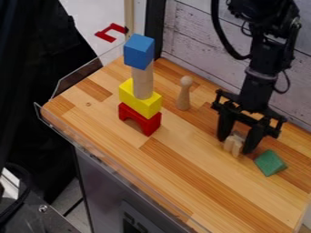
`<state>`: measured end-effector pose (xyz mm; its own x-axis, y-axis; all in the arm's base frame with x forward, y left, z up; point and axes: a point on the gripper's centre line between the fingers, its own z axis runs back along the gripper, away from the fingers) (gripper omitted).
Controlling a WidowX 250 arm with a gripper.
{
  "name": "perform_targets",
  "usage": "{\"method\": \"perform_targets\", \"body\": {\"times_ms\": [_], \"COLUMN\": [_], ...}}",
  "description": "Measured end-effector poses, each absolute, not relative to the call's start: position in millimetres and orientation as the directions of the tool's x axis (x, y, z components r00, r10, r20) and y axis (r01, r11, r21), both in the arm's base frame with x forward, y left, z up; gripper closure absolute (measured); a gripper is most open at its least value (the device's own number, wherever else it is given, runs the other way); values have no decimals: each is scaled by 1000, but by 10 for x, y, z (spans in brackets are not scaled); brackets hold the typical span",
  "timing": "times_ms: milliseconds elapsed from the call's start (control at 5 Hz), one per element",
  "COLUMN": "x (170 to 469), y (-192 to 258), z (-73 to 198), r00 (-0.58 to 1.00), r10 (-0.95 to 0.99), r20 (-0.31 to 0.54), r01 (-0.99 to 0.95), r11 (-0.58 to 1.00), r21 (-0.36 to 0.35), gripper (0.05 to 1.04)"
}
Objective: Remove the objet in the bleu cube
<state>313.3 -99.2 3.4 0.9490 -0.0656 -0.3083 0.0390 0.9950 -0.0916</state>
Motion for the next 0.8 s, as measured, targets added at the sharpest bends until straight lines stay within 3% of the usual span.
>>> {"method": "perform_targets", "body": {"times_ms": [200, 400, 600, 800], "x": [3066, 3007, 2937, 2899], "y": [-929, -849, -777, -745], "z": [263, 741, 1088, 1184], "r00": [969, 993, 993, 994], "r10": [17, 82, 115, 113], "r20": [-247, -90, 4, 11], "r01": [-33, -86, -115, -112], "r11": [998, 995, 992, 993], "r21": [-59, -47, -44, -38], "gripper": [89, 85, 85, 85]}}
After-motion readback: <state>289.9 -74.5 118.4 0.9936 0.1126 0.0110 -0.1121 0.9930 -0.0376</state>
